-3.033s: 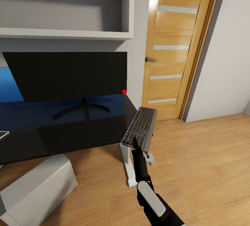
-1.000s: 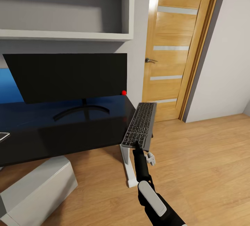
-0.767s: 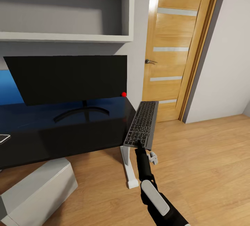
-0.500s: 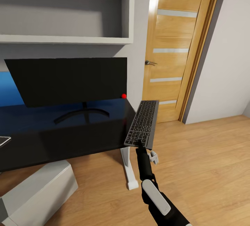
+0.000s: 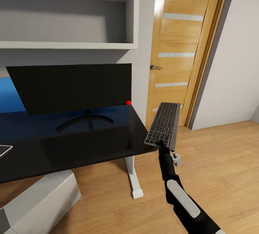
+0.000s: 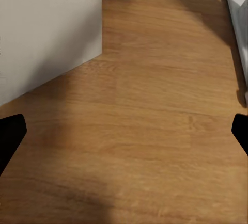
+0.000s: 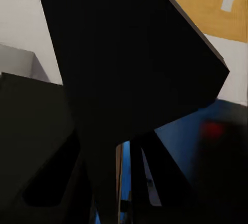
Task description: In the bedroom, organize the workspace by keeping the computer under the desk, ensuring the monitor is on the desk, placing the keyboard on the desk next to the monitor, placing the mouse on the desk next to the keyboard, moving the folder from the swivel chair onto the desk next to the mouse, stacking the notebook on top of the folder with the pen on top of the notebook, and positioning the swivel chair next to the desk.
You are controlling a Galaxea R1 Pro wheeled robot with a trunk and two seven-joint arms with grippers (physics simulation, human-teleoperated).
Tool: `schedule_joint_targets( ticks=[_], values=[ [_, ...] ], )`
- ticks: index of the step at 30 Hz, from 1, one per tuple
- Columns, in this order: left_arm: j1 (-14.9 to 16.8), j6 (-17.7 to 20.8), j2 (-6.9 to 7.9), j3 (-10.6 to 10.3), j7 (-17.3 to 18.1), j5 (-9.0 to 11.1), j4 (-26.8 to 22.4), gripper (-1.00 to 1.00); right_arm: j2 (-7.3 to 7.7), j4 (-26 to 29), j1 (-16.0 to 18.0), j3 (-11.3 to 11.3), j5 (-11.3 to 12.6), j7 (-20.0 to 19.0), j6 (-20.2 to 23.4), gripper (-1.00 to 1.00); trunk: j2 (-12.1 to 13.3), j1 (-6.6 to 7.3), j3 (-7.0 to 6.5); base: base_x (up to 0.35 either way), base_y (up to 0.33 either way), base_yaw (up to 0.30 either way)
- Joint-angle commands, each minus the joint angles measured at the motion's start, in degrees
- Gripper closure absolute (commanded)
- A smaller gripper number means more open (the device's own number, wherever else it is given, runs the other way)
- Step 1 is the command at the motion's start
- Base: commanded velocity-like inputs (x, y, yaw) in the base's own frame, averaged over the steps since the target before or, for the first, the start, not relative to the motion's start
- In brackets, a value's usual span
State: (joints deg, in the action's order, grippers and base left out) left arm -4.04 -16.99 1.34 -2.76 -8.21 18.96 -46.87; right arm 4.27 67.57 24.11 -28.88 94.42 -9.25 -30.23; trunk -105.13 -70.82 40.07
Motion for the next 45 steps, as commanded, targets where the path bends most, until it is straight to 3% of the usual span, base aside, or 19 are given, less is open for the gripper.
schedule_joint_targets(
  ticks=[1,2,5,6,7,11,14,25,26,45],
  values=[
    [0.0,-0.1,0.07,-0.3,-0.4,0.3,-0.1,-1.0,1.6,1.2,0.1,-0.1,2.0,0.6,-0.4,1.0,0.4,0.23,-0.14,0.0,0.0,0.0],
    [0.0,-0.1,0.07,-0.3,-0.4,0.3,-0.1,-1.0,2.34,1.8,0.0,-0.1,2.7,1.2,-0.3,1.0,0.8,0.45,-0.32,0.0,0.0,0.0],
    [0.0,-0.1,0.07,-0.3,-0.4,0.3,0.6,-1.0,6.89,6.0,0.1,-0.1,7.4,6.4,-0.3,1.0,2.0,1.11,-0.86,0.0,0.0,0.0],
    [0.0,-0.1,0.07,-0.4,-0.4,0.3,1.8,-1.0,9.75,9.0,0.0,-0.2,10.4,9.6,-0.2,1.0,2.4,1.33,-1.04,0.0,0.0,0.0],
    [0.0,-0.1,0.09,-0.5,-0.4,0.3,2.2,-1.0,10.91,10.0,0.0,-0.2,11.8,10.6,-0.2,1.0,2.8,1.55,-1.22,0.0,0.0,0.0],
    [0.0,-0.3,0.14,-0.2,-0.3,0.2,2.6,-1.0,12.58,11.5,-0.2,-0.3,14.1,11.7,0.5,1.0,4.4,2.42,-1.93,0.0,0.0,0.0],
    [0.0,-0.2,0.15,-0.2,-0.3,0.2,2.7,-1.0,12.63,12.4,-1.1,-0.7,14.6,11.0,0.7,1.0,5.6,3.08,-2.47,0.0,0.0,0.0],
    [0.0,-0.2,0.08,-0.5,0.1,0.2,3.0,-1.0,12.05,12.3,-1.5,-2.0,14.5,10.0,0.5,1.0,5.6,3.08,-2.47,0.0,-0.001,0.0],
    [0.0,0.2,0.07,-0.6,0.1,0.2,3.1,-1.0,11.51,12.2,-1.4,-2.1,14.6,10.0,0.4,1.0,5.6,3.08,-2.47,0.0,-0.325,0.0],
    [0.0,0.4,0.07,-0.6,0.0,0.2,3.1,-1.0,11.23,12.1,-1.5,-2.1,14.7,10.0,0.3,1.0,5.6,3.08,-3.08,-0.02,-0.345,0.022]
  ],
)
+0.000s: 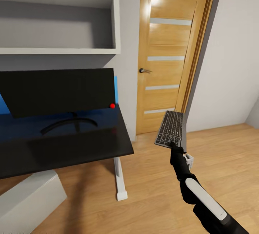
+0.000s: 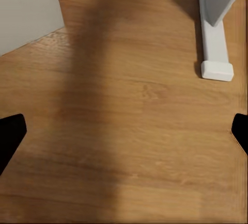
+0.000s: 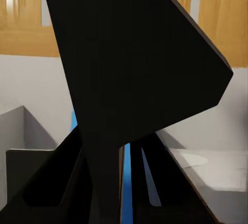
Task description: In the bedroom, organize the workspace by keeping the computer under the desk, ensuring the monitor is on the desk, placing the keyboard on the desk next to the monitor, placing the mouse on the desk next to the keyboard, moving the folder from the swivel chair onto the desk next to the mouse, stacking the notebook on top of the folder with the pen on top of the notebook, and positioning the swivel chair next to the desk.
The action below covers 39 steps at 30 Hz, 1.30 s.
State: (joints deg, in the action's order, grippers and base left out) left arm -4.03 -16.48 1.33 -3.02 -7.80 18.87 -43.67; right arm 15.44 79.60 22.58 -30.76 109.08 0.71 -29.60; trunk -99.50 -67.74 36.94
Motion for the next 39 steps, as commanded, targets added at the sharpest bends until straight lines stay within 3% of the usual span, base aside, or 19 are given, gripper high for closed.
schedule_joint_targets(
  ticks=[1,19,29,39],
  values=[
    [0.0,-0.1,0.07,-0.3,-0.5,0.3,-0.1,-1.0,-0.1,-0.1,0.0,-0.2,0.0,0.1,-0.4,1.0,0.0,0.01,-0.04,-0.074,-0.347,0.099],
    [0.0,-0.1,0.08,-0.3,-0.6,0.4,0.0,-1.0,-0.41,-1.2,0.1,-0.2,-0.1,0.1,-0.4,1.0,0.0,0.01,-1.4,-0.052,-0.128,0.15],
    [0.0,-0.2,0.07,-0.4,-0.4,0.3,0.0,-1.0,-0.41,-1.2,0.1,-0.2,-0.1,0.1,-0.5,1.0,0.0,0.01,-1.51,0.017,-0.309,0.162],
    [0.0,-0.1,0.1,-0.3,-0.3,0.3,0.0,-1.0,-0.58,-1.1,0.1,-0.2,-0.1,0.0,-0.4,1.0,0.0,0.01,-1.51,0.092,-0.045,0.063]
  ],
)
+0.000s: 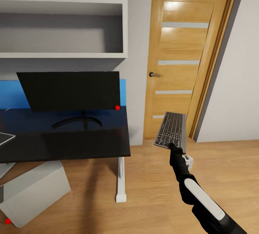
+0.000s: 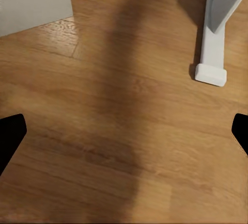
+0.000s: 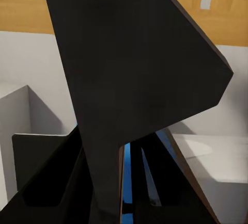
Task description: In the bedroom, organize the workspace by keeping the computer under the desk, ensuring the monitor is on the desk, placing the keyboard on the desk next to the monitor, placing the mouse on the desk next to the keyboard, moving the folder from the swivel chair onto the desk next to the mouse, stacking the notebook on top of the folder with the pen on top of the notebook, and positioning the swivel chair next to the desk.
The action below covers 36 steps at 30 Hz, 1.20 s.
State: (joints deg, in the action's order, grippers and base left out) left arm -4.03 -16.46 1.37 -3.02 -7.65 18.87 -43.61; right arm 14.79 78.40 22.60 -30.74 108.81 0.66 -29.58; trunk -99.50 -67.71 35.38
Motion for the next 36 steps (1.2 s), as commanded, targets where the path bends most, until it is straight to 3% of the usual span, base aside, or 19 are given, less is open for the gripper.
schedule_joint_targets(
  ticks=[1,16,28,31,33,36],
  values=[
    [0.0,-0.1,0.06,-0.3,-0.4,0.3,-0.1,-1.0,0.06,0.1,0.1,-0.2,0.2,0.1,-0.4,1.0,0.0,-0.03,0.05,0.286,-0.001,0.002],
    [0.0,-0.1,0.04,-0.3,-0.4,0.3,0.0,-1.0,0.15,0.1,0.1,0.0,-0.1,0.1,-0.4,1.0,0.0,-0.03,0.05,0.312,-0.054,0.0],
    [0.0,-0.1,0.04,-0.3,-0.5,0.3,0.7,-1.0,0.33,0.2,-0.3,0.1,-0.1,0.0,-0.6,1.0,0.0,-0.03,0.05,0.054,-0.038,0.0],
    [0.0,-0.1,0.04,-0.3,-0.5,0.3,0.7,-1.0,0.46,1.3,-1.7,0.2,0.0,-1.0,-1.8,1.0,0.0,-0.03,0.05,0.0,0.0,0.0],
    [0.0,-0.1,0.04,-0.3,-0.5,0.3,0.7,-1.0,0.68,5.2,-4.8,0.3,-0.1,-2.4,-2.2,1.0,0.0,-0.03,0.05,0.0,0.0,0.0],
    [0.0,-0.1,0.04,-0.3,-0.5,0.3,0.7,-1.0,0.74,7.6,-6.7,0.3,-0.1,-2.8,-2.3,1.0,0.0,-0.03,0.05,0.0,0.0,0.0]
  ],
)
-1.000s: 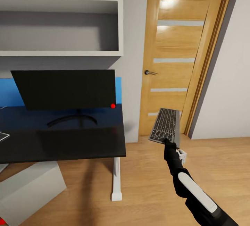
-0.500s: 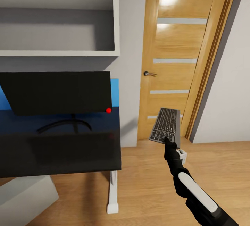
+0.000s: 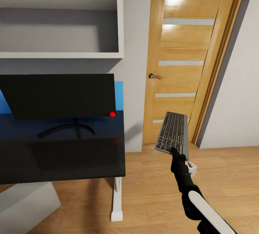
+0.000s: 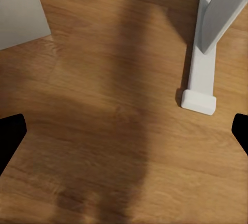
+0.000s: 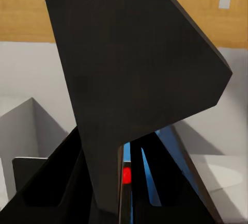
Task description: In the bedroom, organize the workspace by keeping the computer under the desk, ensuring the monitor is on the desk, placing the keyboard on the desk next to the monitor, placing the mouse on the desk next to the keyboard, moving the folder from the swivel chair onto the desk next to the mouse, stacking the notebook on top of the folder with the pen on top of the notebook, and positioning the swivel chair next to the desk.
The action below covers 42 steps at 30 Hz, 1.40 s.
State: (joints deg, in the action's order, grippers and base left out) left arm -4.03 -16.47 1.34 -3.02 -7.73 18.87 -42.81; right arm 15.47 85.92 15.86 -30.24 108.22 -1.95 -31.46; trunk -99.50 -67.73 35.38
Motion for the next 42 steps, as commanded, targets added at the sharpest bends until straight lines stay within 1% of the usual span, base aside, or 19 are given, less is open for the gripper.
schedule_joint_targets(
  ticks=[1,12,17,19,22,23,24,29,31,32,33,34,35,36,38,42],
  values=[
    [0.0,-0.1,0.07,-0.3,-0.4,0.3,-0.1,-1.0,0.07,0.4,-0.2,-0.2,0.5,-0.2,-0.4,1.0,0.0,0.0,0.04,0.0,0.0,0.0],
    [0.0,-0.2,0.08,-0.3,-0.5,0.3,-0.1,-1.0,0.11,1.7,-0.7,-0.4,0.4,-0.2,-0.1,1.0,0.0,0.0,0.04,0.0,0.0,0.0],
    [0.0,-0.2,0.07,-0.3,-0.5,0.3,-0.1,-1.0,1.12,3.3,-1.2,-0.4,0.5,-0.2,0.1,1.0,0.0,0.0,0.04,0.0,0.0,0.0],
    [0.0,-0.2,0.07,-0.3,-0.5,0.3,-0.1,-1.0,1.3,3.7,-1.3,-0.5,0.5,-0.2,0.2,1.0,0.0,0.0,0.04,0.0,0.0,0.0],
    [0.0,-0.2,0.12,-0.2,-0.5,0.3,-0.1,-1.0,1.48,4.0,-1.4,-0.5,0.6,0.1,4.1,1.0,0.0,0.0,0.04,0.0,0.0,0.0],
    [0.0,-0.2,0.11,-0.2,-0.5,0.3,-0.1,-1.0,1.6,4.0,-1.4,-0.4,0.5,0.2,6.5,1.0,0.0,0.0,0.04,0.0,0.0,0.0],
    [0.0,-0.2,0.1,-0.2,-0.5,0.3,-0.1,-1.0,1.84,4.0,-1.4,-0.4,0.5,0.2,7.4,1.0,0.0,0.0,0.04,0.0,0.0,0.0],
    [0.0,-0.2,0.1,-0.2,-0.5,0.3,-0.1,-1.0,2.94,4.0,-1.4,-0.2,0.5,0.3,8.9,1.0,0.0,0.0,0.04,0.0,0.0,0.0],
    [0.0,-0.2,0.13,-0.2,-0.5,0.4,-0.1,-1.0,3.6,4.0,-1.4,-0.1,0.5,0.3,10.1,1.0,0.0,0.0,0.04,0.0,0.0,0.0],
    [0.0,-0.2,0.14,-0.2,-0.6,0.4,-0.1,-1.0,4.32,4.0,-1.4,0.3,0.5,0.3,11.7,1.0,0.0,0.0,0.04,0.0,0.0,0.0],
    [0.0,-0.2,0.15,-0.2,-0.6,0.4,-0.1,-1.0,7.38,4.0,-1.4,2.8,0.6,0.3,19.8,1.0,0.0,0.0,0.04,0.0,0.0,0.0],
    [0.0,-0.2,0.15,-0.2,-0.6,0.4,-0.1,-1.0,8.23,4.0,-1.4,4.1,0.6,0.3,23.6,1.0,0.0,0.0,0.04,0.0,0.0,0.0],
    [0.0,-0.2,0.15,-0.2,-0.6,0.4,-0.1,-1.0,8.54,4.0,-1.4,4.7,0.6,0.3,25.3,1.0,0.0,0.0,0.04,0.0,0.0,0.0],
    [0.0,-0.2,0.16,-0.2,-0.6,0.4,-0.1,-1.0,8.97,4.0,-1.4,5.6,0.7,0.3,27.8,1.0,0.0,0.0,0.04,0.0,0.0,0.0],
    [0.0,-0.2,0.16,-0.2,-0.6,0.4,-0.1,-1.0,9.31,4.0,-1.4,6.4,0.6,0.3,30.0,1.0,0.0,0.0,0.04,0.0,0.0,0.0],
    [0.0,-0.2,0.2,-0.2,-0.7,0.4,0.0,-1.0,9.57,4.0,-1.4,7.2,0.6,0.2,31.7,1.0,0.0,0.0,0.04,0.0,0.0,0.0]
  ],
)
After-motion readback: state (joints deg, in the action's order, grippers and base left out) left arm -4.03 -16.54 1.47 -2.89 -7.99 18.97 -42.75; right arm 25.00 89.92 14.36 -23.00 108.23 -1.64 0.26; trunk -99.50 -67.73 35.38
